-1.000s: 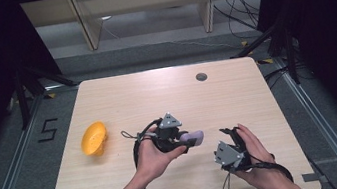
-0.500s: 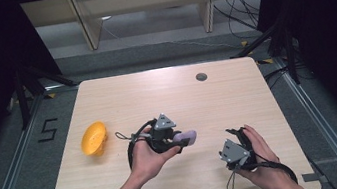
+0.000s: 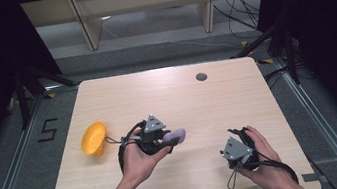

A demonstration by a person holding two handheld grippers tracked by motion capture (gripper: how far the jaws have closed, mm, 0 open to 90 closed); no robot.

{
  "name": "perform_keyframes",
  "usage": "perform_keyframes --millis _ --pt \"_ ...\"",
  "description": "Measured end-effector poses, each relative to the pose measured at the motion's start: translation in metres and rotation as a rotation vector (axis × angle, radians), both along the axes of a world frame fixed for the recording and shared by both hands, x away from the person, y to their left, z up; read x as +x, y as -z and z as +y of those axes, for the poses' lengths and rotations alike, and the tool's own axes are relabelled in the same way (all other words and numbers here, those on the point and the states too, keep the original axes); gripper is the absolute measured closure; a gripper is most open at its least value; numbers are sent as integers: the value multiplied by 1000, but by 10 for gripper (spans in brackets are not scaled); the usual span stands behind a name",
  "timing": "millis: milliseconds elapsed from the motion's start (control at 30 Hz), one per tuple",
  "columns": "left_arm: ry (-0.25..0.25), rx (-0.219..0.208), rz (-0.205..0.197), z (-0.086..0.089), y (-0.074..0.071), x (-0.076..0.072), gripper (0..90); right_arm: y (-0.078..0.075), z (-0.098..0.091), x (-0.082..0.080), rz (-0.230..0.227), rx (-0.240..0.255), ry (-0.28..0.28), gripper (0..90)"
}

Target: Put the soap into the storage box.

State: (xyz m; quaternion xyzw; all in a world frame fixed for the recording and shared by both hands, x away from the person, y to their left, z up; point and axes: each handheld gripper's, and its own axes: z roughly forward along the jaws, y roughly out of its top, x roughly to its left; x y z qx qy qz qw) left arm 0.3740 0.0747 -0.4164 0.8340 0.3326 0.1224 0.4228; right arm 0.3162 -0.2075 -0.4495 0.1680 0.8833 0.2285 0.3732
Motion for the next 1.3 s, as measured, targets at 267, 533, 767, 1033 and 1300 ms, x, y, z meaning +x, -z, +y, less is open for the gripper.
perform_keyframes --millis 267,533,767,1033,1300 --pt "-35 -10 -9 13 -2 -2 586 1 -1 -1 31 12 9 313" --pt "-65 -18 -13 23 -4 -3 586 2 -1 -1 22 20 17 315" --pt "-84 -26 -18 32 -5 -4 586 1 -2 -1 24 13 7 314" --pt "-102 -24 -24 47 -4 -7 586 2 -2 -1 38 19 21 314" --pt "-126 -12 -26 61 -2 -9 586 2 -2 -2 37 20 21 313"
